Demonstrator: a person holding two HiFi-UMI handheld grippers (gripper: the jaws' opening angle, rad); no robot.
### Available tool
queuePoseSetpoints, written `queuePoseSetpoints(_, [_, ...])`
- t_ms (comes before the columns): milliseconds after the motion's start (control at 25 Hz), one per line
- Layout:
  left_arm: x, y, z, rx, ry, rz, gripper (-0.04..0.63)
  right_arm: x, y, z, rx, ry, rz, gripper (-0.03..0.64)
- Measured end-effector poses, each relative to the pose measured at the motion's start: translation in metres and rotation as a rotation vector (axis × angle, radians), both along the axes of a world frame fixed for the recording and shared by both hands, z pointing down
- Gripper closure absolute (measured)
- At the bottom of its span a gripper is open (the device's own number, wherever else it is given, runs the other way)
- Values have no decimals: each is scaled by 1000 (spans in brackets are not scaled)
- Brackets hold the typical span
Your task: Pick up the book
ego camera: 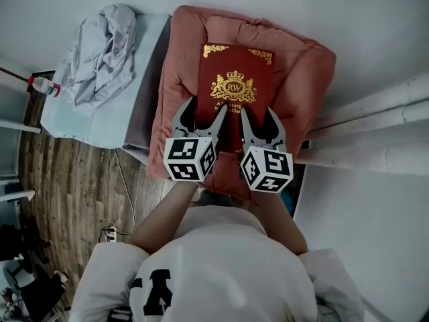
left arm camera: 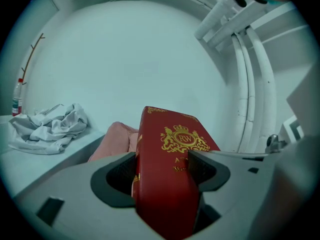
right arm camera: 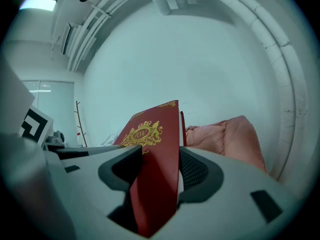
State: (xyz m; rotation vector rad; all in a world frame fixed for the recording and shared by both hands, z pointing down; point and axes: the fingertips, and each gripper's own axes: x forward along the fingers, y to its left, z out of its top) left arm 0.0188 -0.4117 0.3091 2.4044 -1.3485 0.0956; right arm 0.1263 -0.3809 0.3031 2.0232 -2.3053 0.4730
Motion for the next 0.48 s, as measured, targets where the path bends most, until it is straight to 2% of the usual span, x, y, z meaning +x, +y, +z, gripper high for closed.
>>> queuePoseSetpoints(480, [-5, 4, -56, 109, 31, 9, 282, -4, 6, -52, 117, 9, 9, 380])
